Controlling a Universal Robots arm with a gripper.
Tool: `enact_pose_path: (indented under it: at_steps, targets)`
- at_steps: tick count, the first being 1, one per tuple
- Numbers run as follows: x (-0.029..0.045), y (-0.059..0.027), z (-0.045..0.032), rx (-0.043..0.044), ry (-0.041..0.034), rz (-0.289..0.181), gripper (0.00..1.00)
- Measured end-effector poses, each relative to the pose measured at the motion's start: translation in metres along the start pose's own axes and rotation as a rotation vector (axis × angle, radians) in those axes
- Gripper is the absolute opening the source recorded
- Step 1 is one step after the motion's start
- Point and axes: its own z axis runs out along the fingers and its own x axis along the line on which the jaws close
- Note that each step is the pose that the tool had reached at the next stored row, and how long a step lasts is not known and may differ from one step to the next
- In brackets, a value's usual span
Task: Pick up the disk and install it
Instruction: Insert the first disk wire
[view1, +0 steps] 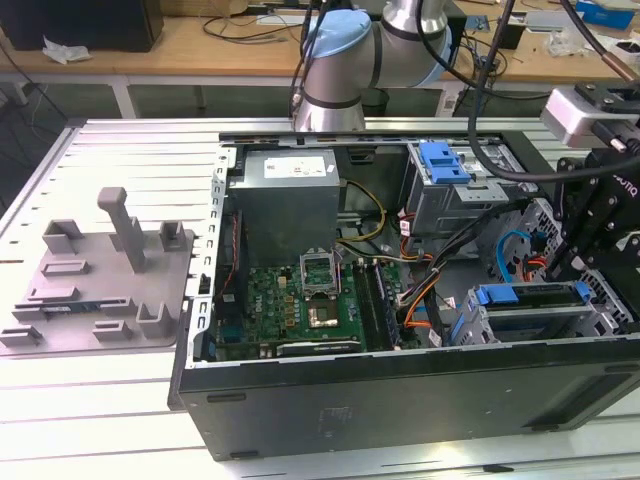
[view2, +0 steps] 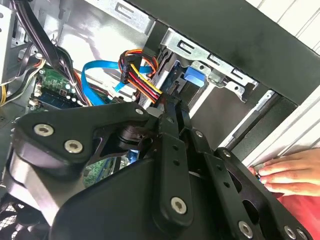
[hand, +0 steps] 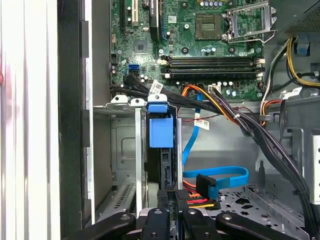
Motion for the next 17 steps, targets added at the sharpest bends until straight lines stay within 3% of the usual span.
enact_pose_path:
  at_steps: [8,17]
  targets:
    - [0.0038,-0.0001,0.0004,0.0063,0.0001,-0.023,0.16]
    - [0.0035,0.0001,0.0007,0.0065,0.0001,-0.023,0.16]
